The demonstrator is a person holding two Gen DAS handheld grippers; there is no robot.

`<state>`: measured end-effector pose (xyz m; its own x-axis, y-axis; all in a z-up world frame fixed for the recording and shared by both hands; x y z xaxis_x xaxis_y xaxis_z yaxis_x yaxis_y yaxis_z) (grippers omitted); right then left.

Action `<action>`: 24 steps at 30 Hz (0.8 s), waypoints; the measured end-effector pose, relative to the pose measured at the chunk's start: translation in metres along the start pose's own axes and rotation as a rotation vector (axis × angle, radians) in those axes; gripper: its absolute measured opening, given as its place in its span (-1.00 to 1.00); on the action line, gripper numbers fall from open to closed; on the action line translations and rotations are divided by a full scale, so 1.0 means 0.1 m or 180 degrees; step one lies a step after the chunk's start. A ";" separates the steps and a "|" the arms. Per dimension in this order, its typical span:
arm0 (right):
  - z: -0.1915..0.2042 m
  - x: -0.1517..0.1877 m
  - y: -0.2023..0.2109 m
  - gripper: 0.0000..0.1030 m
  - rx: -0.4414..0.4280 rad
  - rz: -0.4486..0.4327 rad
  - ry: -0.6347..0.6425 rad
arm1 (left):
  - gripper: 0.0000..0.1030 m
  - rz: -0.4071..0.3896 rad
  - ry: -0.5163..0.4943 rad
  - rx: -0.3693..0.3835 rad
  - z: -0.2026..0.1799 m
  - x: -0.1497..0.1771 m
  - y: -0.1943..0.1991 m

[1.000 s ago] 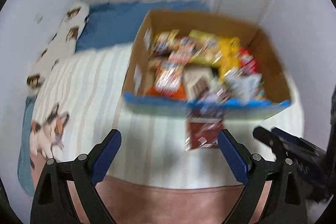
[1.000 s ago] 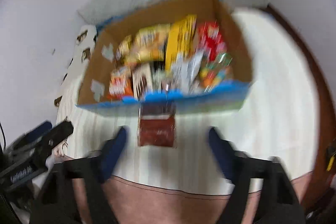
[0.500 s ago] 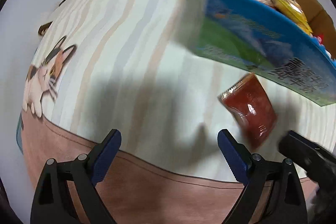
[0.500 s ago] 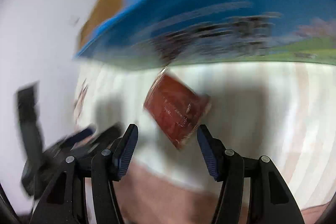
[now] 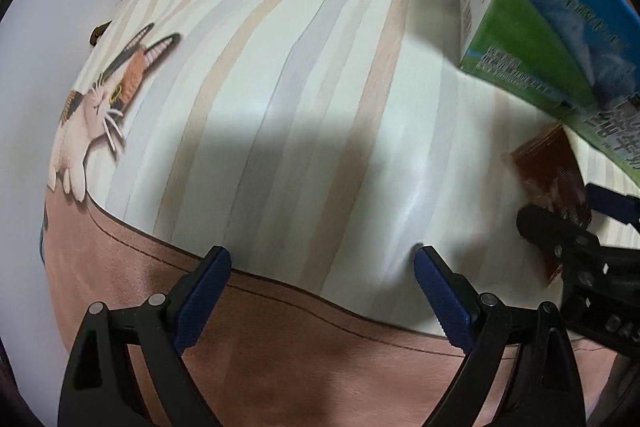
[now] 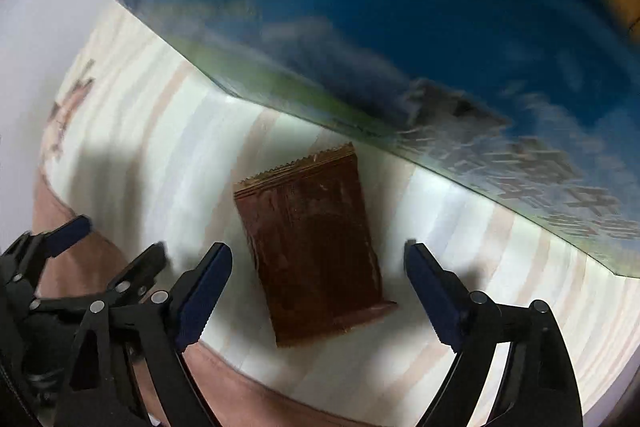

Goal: Organize snacks
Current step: 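Lower the right tool to the brown packet on the bedspread and grasp it, then lift the brown packet with the right tool and carry it over the box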

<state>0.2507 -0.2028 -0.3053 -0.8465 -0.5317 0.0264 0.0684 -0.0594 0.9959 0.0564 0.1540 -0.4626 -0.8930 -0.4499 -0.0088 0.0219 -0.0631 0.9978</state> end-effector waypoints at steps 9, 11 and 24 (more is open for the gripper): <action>-0.30 0.58 0.08 0.20 0.0227 0.0049 -0.0471 | 0.82 -0.0002 -0.0124 0.0057 -0.13 0.18 -0.04; -0.45 0.84 0.10 0.20 0.0127 0.0065 -0.0761 | 0.82 0.0006 -0.0233 0.0084 -0.25 0.32 -0.04; -0.97 1.71 0.30 0.67 -0.0363 0.0068 -0.1524 | 0.83 0.0154 -0.0810 0.0160 -1.00 1.04 -0.19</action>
Point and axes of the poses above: each gripper's, at about its wrist camera, not at the fingertips, and y roughly against the way its jaws point, z to its left, x to its underside, the point moved 10 cm from there along -y, roughly the way its jaws point, and after that the axes turned 10 degrees about z, right-handed, at the moved point
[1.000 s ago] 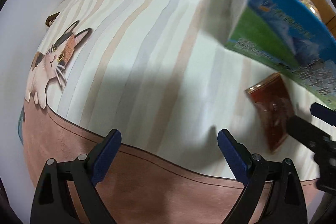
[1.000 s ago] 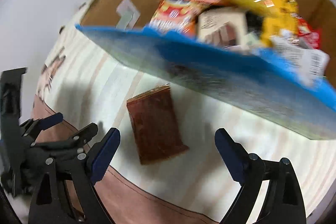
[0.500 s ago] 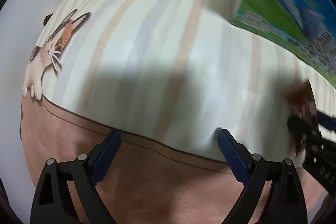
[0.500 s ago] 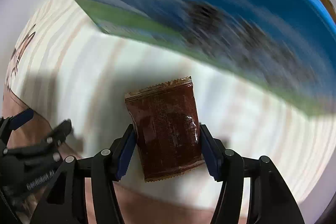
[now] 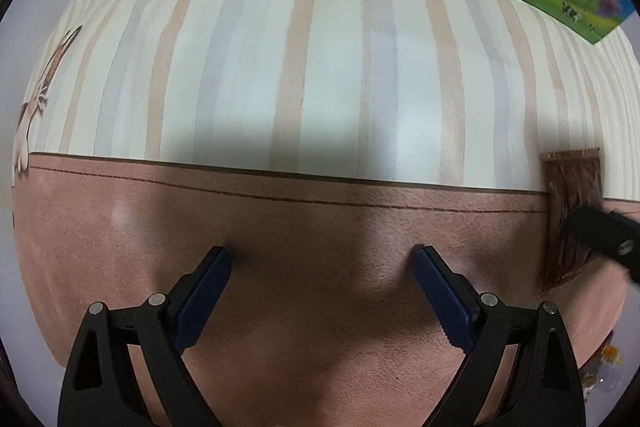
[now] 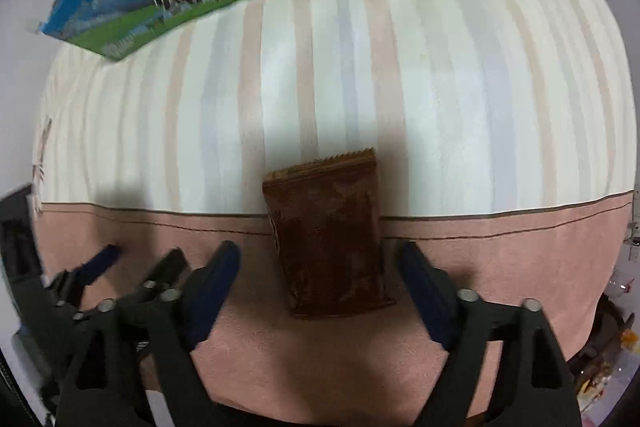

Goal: Organize snacks
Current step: 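Lift the brown packet with the right tool and carry it over the box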

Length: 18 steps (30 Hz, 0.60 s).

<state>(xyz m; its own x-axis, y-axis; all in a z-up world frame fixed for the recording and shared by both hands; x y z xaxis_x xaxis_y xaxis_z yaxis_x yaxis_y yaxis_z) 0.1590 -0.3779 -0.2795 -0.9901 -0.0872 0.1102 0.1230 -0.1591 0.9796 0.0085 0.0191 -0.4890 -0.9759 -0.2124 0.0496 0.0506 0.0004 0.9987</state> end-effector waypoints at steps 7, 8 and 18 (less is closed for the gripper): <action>-0.01 -0.16 -0.15 0.68 0.0388 0.0166 0.0132 | 0.83 0.0030 0.0011 0.0030 -0.07 -0.04 -0.03; -0.01 -0.16 -0.19 0.68 0.0447 0.0165 0.0146 | 0.83 0.0028 0.0011 0.0031 -0.08 -0.03 -0.04; 0.26 0.02 -0.22 0.19 0.0397 -0.0025 0.0148 | 0.83 0.0076 0.0065 0.0100 0.14 -0.05 0.09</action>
Point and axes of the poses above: each gripper's, at about its wrist camera, not at the fingertips, and y roughly against the way its jaws point, z to its left, x to its underside, the point moved 10 cm from there along -y, roughly the way its jaws point, and after that the axes turned 10 degrees about z, right-handed, at the moved point
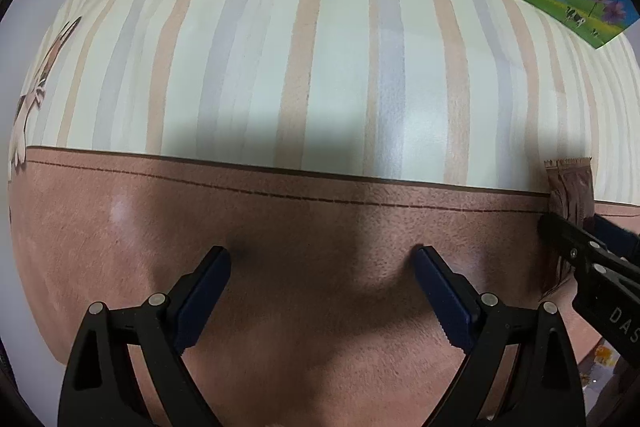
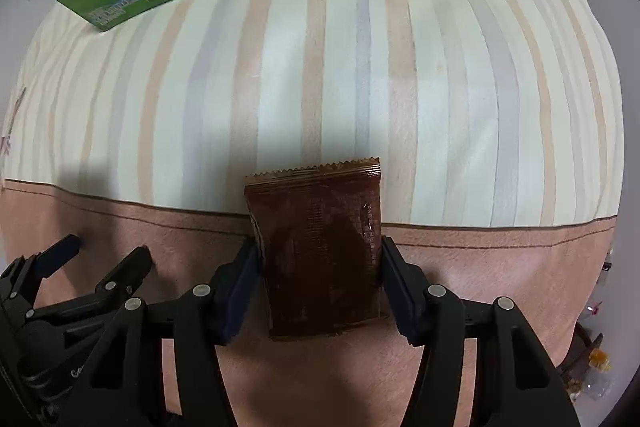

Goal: Organize snacks
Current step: 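Lift the brown packet with the right tool and carry it over the box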

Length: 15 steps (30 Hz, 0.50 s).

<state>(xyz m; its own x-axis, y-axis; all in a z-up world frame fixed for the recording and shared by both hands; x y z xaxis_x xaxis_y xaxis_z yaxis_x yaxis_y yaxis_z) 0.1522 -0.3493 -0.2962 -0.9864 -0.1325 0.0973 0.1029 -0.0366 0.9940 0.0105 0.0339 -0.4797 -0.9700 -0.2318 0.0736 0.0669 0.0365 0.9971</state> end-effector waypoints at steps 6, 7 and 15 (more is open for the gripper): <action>-0.13 0.02 0.64 0.19 -0.0370 -0.0275 -0.0092 | 0.83 -0.0318 -0.0002 0.0206 0.03 -0.18 0.64; -0.13 -0.01 0.78 0.19 -0.0427 -0.0346 -0.0093 | 0.89 -0.0428 -0.0011 0.0274 0.01 -0.25 0.82; -0.23 -0.60 2.02 0.19 -0.0787 -0.0915 -0.0068 | 1.00 -0.1048 -0.0174 0.0594 -0.26 -0.98 2.01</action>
Point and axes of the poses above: each gripper's, at about its wrist camera, not at the fingertips, and y roughly against the way its jaws point, z to its left, x to its underside, the point moved 10 cm from there along -y, roughly the way its jaws point, and after that the axes turned 10 degrees about z, right-handed, at the moved point
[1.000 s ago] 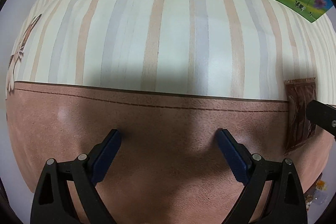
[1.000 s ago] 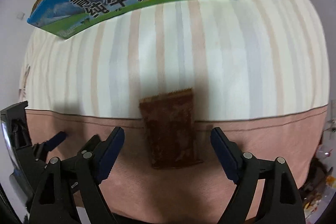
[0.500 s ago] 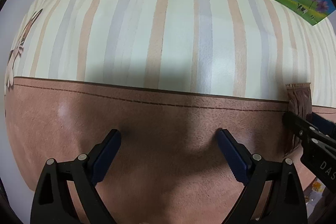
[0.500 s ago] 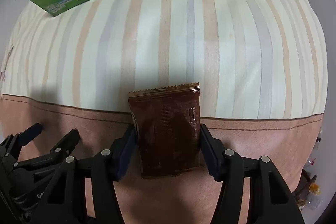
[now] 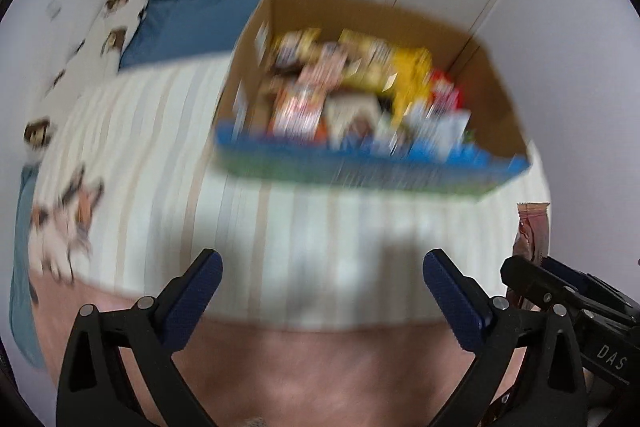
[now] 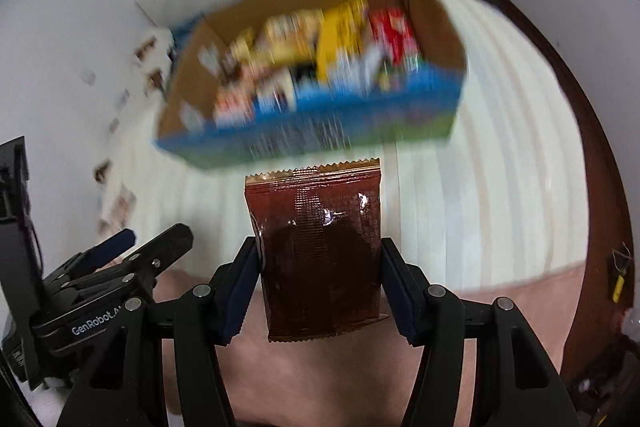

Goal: Organize snacks
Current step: 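Lift the brown packet with the right tool and carry it over the box, then open the right tool to drop the brown packet into the box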

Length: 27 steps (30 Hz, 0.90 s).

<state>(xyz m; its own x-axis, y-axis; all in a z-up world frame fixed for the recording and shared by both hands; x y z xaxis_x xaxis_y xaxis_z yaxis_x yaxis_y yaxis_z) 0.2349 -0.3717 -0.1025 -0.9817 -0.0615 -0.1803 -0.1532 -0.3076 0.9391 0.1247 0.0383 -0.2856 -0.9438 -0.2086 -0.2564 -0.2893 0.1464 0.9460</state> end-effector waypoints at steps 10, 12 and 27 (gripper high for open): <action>-0.07 -1.59 -0.08 0.19 0.0110 -0.0084 -0.0004 | 1.00 -0.0045 -0.0181 -0.0240 -0.10 -1.31 -0.07; -0.12 -1.82 -0.24 0.19 0.0174 -0.0022 -0.0017 | 1.00 0.0059 -0.0178 -0.0296 -0.05 -1.54 -0.26; -0.33 -2.78 -1.45 0.44 0.0277 0.0488 -0.0206 | 1.00 0.0576 -0.0079 -0.0456 0.23 -2.18 -1.21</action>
<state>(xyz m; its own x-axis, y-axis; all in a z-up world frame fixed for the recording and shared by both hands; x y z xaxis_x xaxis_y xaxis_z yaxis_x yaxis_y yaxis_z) 0.5334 -0.3419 -0.1982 -0.9991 -0.0392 -0.0165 -0.0077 -0.2158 0.9764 0.3620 0.0886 -0.3492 -0.9824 -0.1674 -0.0831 -0.0910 0.0400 0.9950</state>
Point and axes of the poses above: each gripper's, at about its wrist camera, not at the fingertips, and y roughly against the way its jaws point, z to its left, x to its underside, the point moved 10 cm from there along -y, roughly the way its jaws point, and after that the axes turned 10 degrees about z, right-handed, at the moved point
